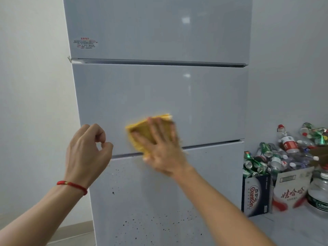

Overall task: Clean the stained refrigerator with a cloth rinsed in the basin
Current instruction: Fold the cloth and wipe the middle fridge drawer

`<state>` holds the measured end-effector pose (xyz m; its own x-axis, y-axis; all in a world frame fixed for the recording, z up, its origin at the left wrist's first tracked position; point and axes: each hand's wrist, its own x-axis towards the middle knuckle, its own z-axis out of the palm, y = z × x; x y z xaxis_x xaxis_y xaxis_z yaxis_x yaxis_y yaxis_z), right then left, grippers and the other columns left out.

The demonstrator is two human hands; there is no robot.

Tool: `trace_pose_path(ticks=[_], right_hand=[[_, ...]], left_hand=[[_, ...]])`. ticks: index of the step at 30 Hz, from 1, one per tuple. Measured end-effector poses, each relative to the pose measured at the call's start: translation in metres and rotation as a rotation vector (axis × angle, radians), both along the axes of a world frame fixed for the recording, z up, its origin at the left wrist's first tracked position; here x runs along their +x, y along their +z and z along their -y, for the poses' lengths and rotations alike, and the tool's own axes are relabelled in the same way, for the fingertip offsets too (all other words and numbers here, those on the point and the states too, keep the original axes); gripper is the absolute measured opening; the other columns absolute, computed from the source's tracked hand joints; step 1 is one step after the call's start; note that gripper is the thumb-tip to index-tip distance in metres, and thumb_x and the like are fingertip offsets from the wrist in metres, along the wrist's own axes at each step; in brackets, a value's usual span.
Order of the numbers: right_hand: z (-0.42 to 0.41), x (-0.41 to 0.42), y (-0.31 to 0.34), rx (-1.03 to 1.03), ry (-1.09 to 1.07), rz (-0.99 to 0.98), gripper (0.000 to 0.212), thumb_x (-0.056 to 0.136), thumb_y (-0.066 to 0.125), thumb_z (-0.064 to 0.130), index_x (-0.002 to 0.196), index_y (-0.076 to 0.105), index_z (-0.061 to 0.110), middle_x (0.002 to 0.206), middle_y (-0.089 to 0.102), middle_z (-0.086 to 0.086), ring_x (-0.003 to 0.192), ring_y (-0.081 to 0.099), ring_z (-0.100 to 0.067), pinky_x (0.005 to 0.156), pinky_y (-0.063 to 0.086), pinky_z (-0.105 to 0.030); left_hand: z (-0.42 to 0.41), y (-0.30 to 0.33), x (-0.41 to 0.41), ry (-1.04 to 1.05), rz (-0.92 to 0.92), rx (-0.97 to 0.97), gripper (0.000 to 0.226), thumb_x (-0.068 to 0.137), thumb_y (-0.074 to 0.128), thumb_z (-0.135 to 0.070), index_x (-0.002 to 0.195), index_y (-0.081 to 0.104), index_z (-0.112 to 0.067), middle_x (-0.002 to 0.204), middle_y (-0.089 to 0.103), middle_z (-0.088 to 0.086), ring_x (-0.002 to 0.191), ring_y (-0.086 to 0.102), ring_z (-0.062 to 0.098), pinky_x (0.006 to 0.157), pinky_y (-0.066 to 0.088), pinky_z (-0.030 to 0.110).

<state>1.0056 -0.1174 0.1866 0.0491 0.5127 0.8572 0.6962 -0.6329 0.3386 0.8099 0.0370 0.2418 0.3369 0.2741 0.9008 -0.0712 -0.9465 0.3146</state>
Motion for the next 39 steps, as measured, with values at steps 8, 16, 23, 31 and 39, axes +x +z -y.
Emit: trace_pose_path(ticks=[8,16,23,31,39], right_hand=[[0.109,0.064,-0.017,0.482,-0.122,-0.458,0.082,0.098,0.028,0.075,0.166,0.004,0.037,0.172,-0.017,-0.013,0.158,-0.018,-0.035,0.121,-0.006,-0.070],[-0.006,-0.003,0.025,0.075,0.015,-0.051,0.098,0.083,0.066,0.070,0.164,0.023,0.037,0.174,-0.001,-0.014,0.158,-0.006,-0.045,0.120,0.005,-0.074],[-0.137,-0.087,0.036,-0.076,0.091,0.040,0.098,0.078,0.075,0.063,0.161,0.031,0.037,0.174,0.007,-0.010,0.159,-0.002,-0.040,0.122,-0.003,-0.069],[-0.007,-0.012,0.039,-0.156,0.107,0.149,0.094,0.078,0.081,0.053,0.159,0.037,0.036,0.172,0.018,-0.007,0.160,0.009,-0.032,0.124,0.012,-0.065],[0.178,0.087,0.023,-0.040,-0.114,-0.027,0.112,0.073,0.088,0.037,0.163,0.023,0.032,0.169,0.025,-0.016,0.156,0.019,-0.043,0.116,0.026,-0.073]], left_hand=[[-0.007,-0.018,-0.009,0.007,-0.040,0.029,0.031,0.072,0.067,0.006,0.087,0.052,-0.017,0.083,0.052,-0.005,0.073,0.048,0.019,0.063,0.040,0.034],[-0.038,-0.029,-0.035,0.085,-0.004,-0.119,0.031,0.074,0.065,0.003,0.090,0.051,-0.019,0.087,0.052,-0.005,0.075,0.050,0.018,0.066,0.046,0.041],[-0.036,-0.039,-0.026,0.136,-0.003,-0.140,0.033,0.074,0.065,0.002,0.094,0.050,-0.019,0.095,0.051,-0.003,0.077,0.050,0.024,0.065,0.044,0.038],[-0.017,-0.031,0.001,0.149,0.031,-0.157,0.037,0.075,0.065,0.004,0.105,0.052,-0.015,0.105,0.049,0.001,0.090,0.052,0.026,0.065,0.040,0.036],[0.022,-0.026,0.030,0.065,-0.005,-0.068,0.038,0.073,0.066,0.007,0.102,0.052,-0.015,0.103,0.050,-0.001,0.083,0.052,0.025,0.061,0.047,0.040]])
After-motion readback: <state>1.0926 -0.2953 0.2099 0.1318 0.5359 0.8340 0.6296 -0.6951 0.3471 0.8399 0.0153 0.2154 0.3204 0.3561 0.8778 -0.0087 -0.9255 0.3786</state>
